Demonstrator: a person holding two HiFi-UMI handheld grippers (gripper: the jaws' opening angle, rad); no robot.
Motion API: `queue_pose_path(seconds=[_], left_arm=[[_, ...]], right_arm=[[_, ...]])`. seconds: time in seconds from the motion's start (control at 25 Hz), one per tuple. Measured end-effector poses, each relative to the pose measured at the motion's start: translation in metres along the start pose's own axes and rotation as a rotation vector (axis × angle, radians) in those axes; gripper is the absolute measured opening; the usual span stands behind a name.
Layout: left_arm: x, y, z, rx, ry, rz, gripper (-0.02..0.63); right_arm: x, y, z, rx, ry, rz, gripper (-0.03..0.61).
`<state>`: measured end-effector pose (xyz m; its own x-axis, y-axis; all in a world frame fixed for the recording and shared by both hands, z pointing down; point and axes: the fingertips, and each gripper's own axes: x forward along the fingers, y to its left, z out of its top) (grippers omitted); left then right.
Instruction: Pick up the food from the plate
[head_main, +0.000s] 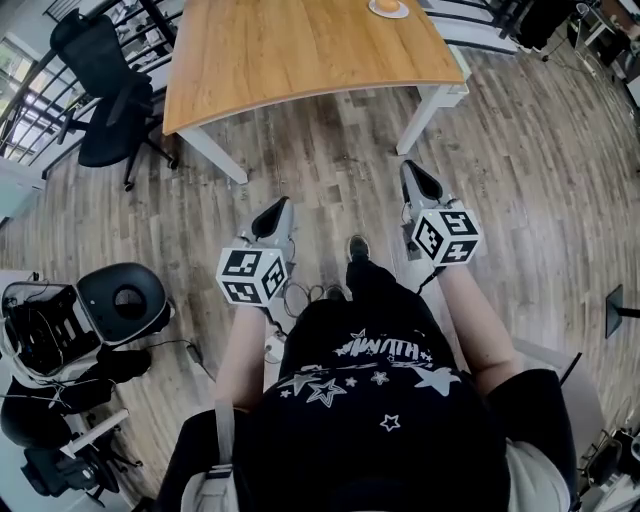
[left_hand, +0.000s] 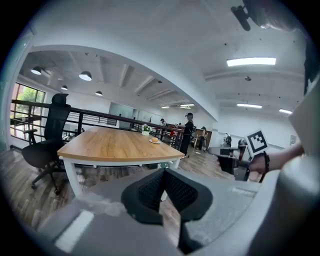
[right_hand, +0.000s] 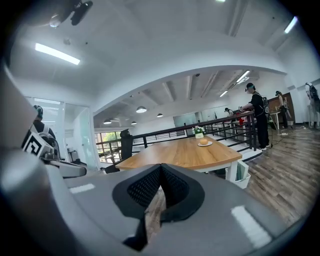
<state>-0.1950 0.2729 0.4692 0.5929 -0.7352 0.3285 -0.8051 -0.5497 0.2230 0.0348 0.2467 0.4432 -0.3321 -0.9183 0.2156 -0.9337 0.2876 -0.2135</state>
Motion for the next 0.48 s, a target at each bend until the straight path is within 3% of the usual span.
queue_pose_path(seconds=[0.48], left_arm=[[0.046, 0.032, 0.015, 0.010, 0.026, 0.024, 0.002]], right_arm=[[0.051, -0.042, 0.009, 0.022, -0.002, -0.021, -0.002]])
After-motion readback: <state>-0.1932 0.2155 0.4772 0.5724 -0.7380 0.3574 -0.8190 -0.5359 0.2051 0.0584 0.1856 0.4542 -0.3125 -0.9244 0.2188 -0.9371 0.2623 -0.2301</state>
